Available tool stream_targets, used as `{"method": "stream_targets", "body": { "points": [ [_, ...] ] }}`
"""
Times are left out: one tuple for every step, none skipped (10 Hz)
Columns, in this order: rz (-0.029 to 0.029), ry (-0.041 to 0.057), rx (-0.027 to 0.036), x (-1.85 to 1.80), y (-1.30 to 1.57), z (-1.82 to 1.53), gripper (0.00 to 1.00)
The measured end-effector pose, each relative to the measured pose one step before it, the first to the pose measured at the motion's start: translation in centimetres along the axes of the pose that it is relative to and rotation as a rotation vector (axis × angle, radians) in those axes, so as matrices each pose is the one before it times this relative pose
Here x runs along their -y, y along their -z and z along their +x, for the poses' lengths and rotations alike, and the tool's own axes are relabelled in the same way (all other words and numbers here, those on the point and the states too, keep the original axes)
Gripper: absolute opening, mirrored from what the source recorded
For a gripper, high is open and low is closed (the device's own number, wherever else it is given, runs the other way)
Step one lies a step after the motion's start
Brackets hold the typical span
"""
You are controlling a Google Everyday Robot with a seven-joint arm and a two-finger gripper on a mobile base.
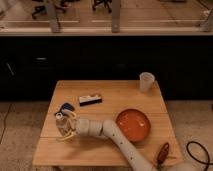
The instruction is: Stand the bottle upright
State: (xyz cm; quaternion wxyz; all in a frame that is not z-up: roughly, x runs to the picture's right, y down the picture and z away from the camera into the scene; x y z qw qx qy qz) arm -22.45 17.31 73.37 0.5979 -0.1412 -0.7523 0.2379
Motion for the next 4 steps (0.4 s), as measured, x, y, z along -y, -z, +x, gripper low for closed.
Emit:
{"method": "stream_targets", "body": {
  "points": [
    [0.01049,0.00099,-0.01096,0.471,0.316,0.096,0.80],
    [-0.00407,0.00429,-0.01048,-0.160,-0.050,-0.227,0.80],
    [-0.00036,0.00863,-0.01261,-0.057,0.092,-0.307,0.80],
    [-0.00013,0.00459,-0.00851,0.128,0.076,-0.248,0.80]
  ]
}}
